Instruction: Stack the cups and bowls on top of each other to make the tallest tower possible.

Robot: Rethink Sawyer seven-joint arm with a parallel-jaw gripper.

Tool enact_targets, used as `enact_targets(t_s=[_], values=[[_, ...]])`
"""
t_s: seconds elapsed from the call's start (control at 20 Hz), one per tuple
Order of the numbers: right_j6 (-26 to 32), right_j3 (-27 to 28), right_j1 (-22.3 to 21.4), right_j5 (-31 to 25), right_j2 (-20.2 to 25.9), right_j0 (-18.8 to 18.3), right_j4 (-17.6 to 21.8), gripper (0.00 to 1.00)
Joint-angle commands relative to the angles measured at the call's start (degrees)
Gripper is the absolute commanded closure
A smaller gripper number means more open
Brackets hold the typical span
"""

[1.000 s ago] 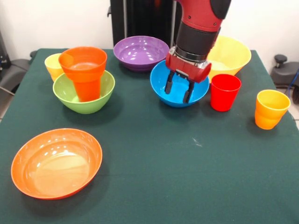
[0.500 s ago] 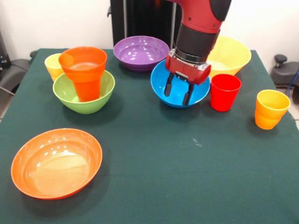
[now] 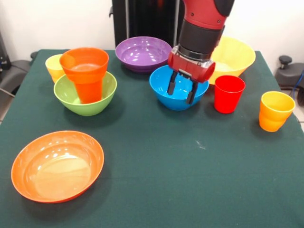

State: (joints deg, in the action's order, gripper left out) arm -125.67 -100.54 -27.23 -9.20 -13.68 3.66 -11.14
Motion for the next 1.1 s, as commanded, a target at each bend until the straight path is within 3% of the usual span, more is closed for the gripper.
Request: enact_targets(t_s=[0.05, 0.4, 1.1], values=[[-7.0, -1.7, -3.6, -10.0, 7.3, -2.4, -2.7, 0.00], [-7.4, -1.2, -4.2, -12.4, 7.5, -3.3, -3.6, 0.00], [-9.0, -2.1, -2.6, -2.8, 8.3, -2.6, -3.9, 0.00]])
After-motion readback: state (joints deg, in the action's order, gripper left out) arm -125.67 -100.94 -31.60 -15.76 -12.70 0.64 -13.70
